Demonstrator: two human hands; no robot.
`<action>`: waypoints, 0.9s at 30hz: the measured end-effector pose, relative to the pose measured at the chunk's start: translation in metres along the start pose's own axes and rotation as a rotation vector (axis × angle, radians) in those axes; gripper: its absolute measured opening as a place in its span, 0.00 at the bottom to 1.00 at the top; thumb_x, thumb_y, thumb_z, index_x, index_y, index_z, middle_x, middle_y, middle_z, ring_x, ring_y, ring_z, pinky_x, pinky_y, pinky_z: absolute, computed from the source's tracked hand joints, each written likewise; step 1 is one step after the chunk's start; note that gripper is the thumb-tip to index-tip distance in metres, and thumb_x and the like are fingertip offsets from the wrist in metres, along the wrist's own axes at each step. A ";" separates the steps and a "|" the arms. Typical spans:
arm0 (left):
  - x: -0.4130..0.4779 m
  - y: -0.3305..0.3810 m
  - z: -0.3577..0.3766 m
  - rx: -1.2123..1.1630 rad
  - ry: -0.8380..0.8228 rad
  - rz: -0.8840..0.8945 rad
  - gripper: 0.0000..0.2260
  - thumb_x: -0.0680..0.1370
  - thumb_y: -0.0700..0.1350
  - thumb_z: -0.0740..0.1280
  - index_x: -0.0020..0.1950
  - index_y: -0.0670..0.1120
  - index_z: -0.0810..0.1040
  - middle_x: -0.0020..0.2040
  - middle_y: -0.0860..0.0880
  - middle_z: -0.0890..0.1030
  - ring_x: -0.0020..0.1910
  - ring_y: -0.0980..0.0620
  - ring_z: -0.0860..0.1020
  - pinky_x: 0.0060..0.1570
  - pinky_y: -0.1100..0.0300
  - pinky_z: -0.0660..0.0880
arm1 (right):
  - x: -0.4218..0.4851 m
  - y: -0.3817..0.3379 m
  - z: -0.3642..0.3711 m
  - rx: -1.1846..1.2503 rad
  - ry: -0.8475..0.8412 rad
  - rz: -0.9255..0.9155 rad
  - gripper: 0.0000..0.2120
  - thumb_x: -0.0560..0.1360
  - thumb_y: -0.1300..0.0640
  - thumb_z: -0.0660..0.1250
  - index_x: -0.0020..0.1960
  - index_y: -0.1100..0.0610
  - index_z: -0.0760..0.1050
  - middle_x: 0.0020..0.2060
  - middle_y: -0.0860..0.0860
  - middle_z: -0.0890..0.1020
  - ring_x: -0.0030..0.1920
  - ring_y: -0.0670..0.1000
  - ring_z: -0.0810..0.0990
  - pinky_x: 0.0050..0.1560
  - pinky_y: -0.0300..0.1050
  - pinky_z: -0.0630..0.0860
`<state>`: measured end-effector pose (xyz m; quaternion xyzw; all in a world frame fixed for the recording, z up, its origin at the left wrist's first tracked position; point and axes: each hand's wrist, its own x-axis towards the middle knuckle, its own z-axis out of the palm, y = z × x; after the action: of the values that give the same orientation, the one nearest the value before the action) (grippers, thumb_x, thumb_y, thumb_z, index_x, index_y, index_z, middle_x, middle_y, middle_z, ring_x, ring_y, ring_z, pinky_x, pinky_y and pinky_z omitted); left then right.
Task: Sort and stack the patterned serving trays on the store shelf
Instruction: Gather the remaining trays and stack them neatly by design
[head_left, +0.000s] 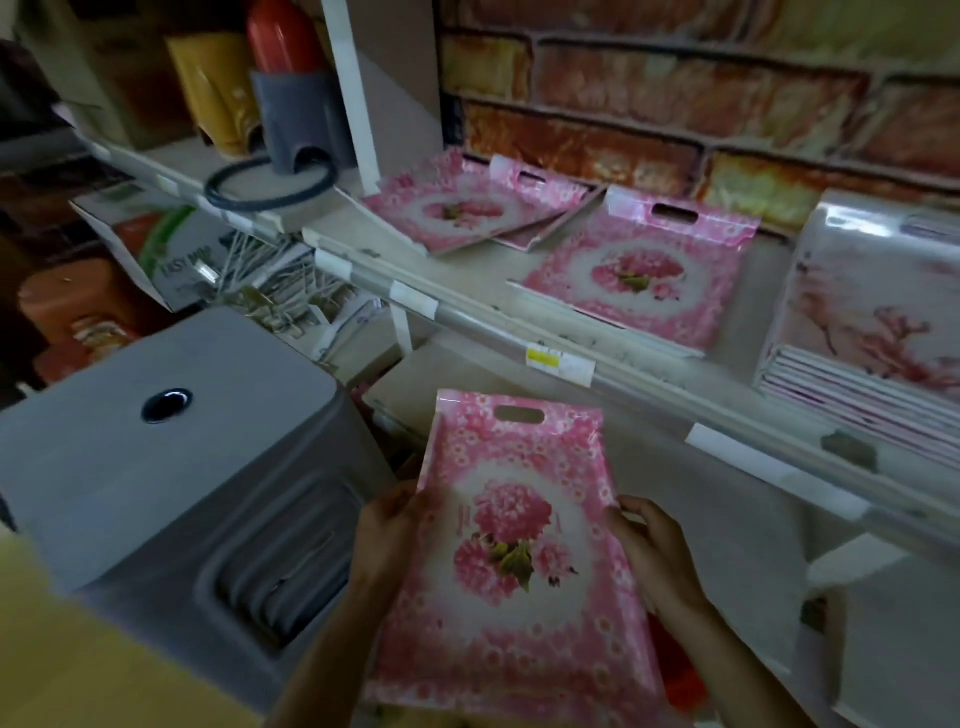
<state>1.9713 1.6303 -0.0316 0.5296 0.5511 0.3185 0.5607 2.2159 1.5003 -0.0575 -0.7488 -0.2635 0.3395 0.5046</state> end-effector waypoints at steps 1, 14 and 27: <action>-0.006 0.005 -0.003 0.012 -0.001 0.012 0.07 0.78 0.44 0.67 0.44 0.47 0.84 0.36 0.50 0.86 0.34 0.53 0.84 0.29 0.65 0.75 | -0.003 -0.002 0.001 -0.008 -0.003 -0.007 0.11 0.78 0.52 0.67 0.59 0.54 0.76 0.50 0.49 0.82 0.47 0.47 0.83 0.43 0.41 0.77; -0.048 0.024 -0.049 0.100 0.100 0.128 0.09 0.78 0.43 0.67 0.39 0.43 0.82 0.32 0.51 0.84 0.28 0.60 0.79 0.25 0.66 0.73 | -0.036 -0.028 0.016 0.014 -0.053 -0.059 0.11 0.75 0.47 0.69 0.55 0.51 0.77 0.50 0.49 0.83 0.47 0.50 0.84 0.51 0.55 0.81; -0.050 0.041 -0.091 0.030 0.016 0.120 0.09 0.79 0.48 0.65 0.44 0.47 0.83 0.40 0.48 0.86 0.40 0.47 0.85 0.43 0.47 0.82 | -0.071 -0.063 0.038 0.009 0.055 -0.132 0.08 0.76 0.50 0.69 0.53 0.52 0.78 0.49 0.49 0.84 0.48 0.49 0.84 0.54 0.56 0.80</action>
<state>1.8838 1.6149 0.0364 0.5674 0.5275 0.3475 0.5282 2.1380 1.4919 0.0084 -0.7366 -0.2968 0.2860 0.5363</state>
